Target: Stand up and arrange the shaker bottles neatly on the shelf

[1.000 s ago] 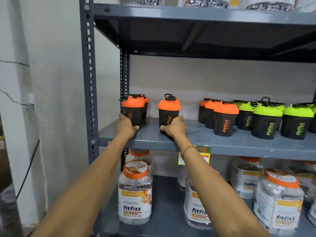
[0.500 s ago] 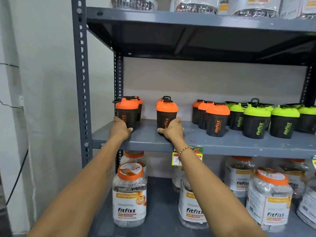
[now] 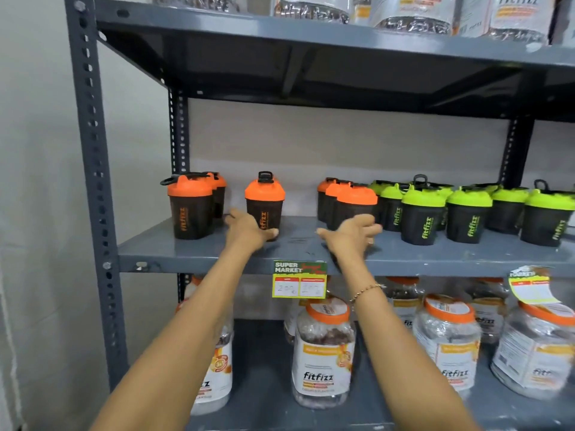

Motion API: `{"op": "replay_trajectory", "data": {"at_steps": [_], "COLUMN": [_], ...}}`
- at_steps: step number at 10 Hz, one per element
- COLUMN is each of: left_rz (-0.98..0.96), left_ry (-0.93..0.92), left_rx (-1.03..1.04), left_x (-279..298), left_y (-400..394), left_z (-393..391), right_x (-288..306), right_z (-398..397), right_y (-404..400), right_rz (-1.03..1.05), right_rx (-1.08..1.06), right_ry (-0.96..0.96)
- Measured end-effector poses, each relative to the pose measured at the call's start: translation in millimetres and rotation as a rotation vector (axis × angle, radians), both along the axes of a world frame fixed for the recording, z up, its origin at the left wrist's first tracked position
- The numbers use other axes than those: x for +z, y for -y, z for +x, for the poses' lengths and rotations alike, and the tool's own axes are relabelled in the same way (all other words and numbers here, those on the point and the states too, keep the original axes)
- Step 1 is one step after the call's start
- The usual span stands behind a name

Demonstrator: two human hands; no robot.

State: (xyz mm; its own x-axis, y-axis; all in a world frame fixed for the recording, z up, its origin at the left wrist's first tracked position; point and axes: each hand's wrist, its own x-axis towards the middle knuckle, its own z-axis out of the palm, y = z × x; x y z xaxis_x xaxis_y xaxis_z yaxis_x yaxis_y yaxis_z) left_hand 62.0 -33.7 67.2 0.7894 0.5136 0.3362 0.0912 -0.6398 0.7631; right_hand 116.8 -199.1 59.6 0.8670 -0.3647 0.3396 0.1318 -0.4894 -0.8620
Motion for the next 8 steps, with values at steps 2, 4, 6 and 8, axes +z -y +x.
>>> {"op": "replay_trajectory", "data": {"at_steps": [2, 4, 6, 8], "left_rz": [-0.061, 0.107, 0.175, 0.146], "left_ry": [-0.023, -0.058, -0.126, -0.168], "left_rx": [0.041, 0.141, 0.174, 0.176], "left_x": [-6.2, -17.1, -15.9, -13.6], "left_y": [6.9, 10.9, 14.1, 20.1], "left_z": [19.2, 22.6, 20.9, 15.1], "right_x": [9.3, 5.6, 3.1, 1.0], "right_z": [28.6, 44.6, 45.4, 32.7], "right_y": [51.2, 51.0, 49.1, 55.4], "right_rz": [-0.145, -0.191, -0.183, -0.19], "right_rx": [0.071, 0.125, 0.12, 0.151], "right_ry": [-0.221, -0.185, -0.156, -0.102]}}
